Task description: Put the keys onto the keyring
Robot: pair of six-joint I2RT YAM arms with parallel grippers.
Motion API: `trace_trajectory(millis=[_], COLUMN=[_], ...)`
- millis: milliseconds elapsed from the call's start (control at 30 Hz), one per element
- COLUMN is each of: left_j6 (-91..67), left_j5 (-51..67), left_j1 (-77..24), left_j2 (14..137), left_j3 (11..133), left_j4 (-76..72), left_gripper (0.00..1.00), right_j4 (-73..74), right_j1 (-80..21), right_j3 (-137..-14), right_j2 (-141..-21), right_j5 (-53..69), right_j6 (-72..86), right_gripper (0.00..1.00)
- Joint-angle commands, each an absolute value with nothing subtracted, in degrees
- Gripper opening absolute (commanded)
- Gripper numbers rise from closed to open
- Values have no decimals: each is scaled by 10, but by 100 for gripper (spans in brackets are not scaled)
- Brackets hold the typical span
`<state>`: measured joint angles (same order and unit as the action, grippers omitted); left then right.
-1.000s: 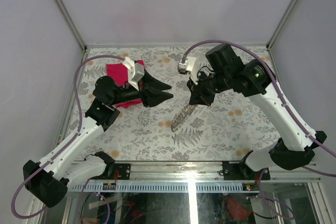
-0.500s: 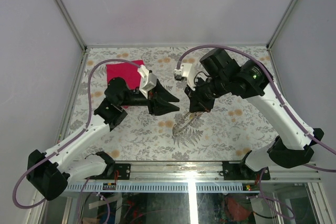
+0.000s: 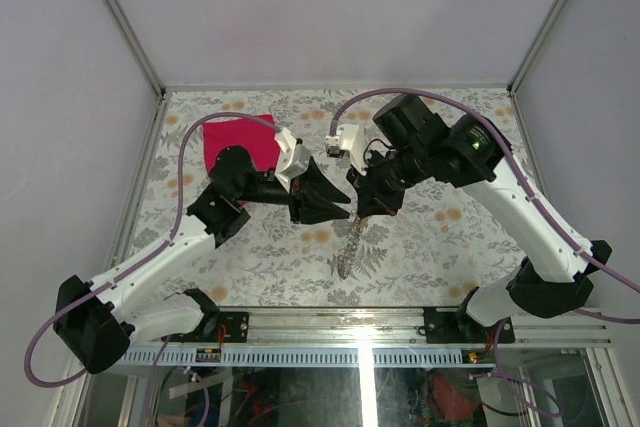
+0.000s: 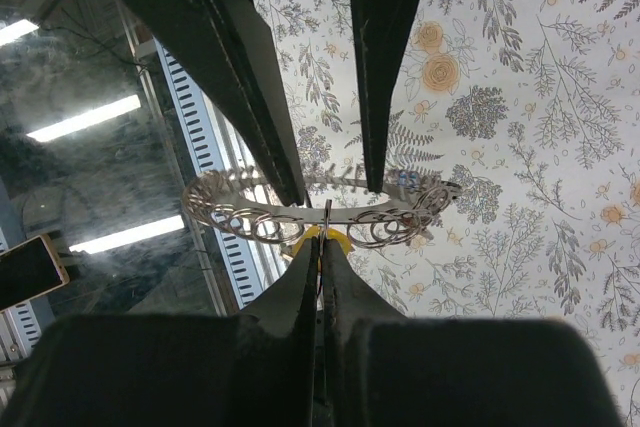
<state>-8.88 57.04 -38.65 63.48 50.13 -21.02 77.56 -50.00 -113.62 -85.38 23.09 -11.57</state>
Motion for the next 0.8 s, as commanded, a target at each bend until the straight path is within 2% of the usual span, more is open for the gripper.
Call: trace_trajectory(millis=[0, 400, 700, 767], left_j6=[-76, -73, -53, -50], left_j5=[583, 578, 577, 576], left_j1=[-396, -410, -414, -415], left_j2=[640, 658, 666, 665], left_j3=[525, 538, 551, 553], left_j4=[-231, -229, -198, -190], left_gripper=[32, 28, 3, 0], right_j4=[765, 752, 742, 738], right_j1=[-506, -506, -507, -507], right_j3=[-1160, -1149, -1142, -1141], right_j2=[-856, -850, -846, -843], right_j5=[229, 239, 239, 238], right_j6=[-113, -111, -111, -110], right_gripper=[0, 0, 0, 0])
